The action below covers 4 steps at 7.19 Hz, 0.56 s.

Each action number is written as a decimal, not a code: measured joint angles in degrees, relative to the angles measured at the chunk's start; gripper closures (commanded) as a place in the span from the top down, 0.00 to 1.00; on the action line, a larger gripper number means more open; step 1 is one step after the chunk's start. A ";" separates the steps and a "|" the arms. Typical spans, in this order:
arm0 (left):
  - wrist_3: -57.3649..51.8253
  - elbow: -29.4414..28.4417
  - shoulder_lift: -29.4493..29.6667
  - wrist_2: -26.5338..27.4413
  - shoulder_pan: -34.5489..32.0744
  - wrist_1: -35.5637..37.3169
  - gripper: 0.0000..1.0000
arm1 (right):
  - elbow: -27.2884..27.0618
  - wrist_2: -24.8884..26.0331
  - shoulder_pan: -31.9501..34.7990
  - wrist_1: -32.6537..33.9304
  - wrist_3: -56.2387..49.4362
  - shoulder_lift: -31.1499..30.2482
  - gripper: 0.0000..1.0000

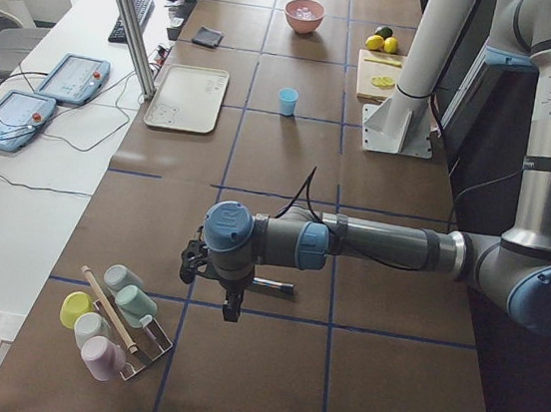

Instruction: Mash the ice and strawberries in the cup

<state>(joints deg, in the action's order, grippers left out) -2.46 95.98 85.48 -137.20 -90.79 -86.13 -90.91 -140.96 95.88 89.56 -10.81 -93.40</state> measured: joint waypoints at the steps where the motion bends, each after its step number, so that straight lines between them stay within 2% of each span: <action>1: 0.00 -0.02 0.00 0.00 0.00 0.00 1.00 | -0.33 0.22 0.04 -0.01 0.00 0.00 1.00; 4: 0.00 -0.08 0.03 0.00 0.00 -0.06 1.00 | -1.24 0.75 0.01 -0.07 0.00 -0.01 1.00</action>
<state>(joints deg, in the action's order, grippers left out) -2.46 95.90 85.51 -137.20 -90.79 -86.19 -92.15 -140.21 95.90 89.49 -10.81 -93.42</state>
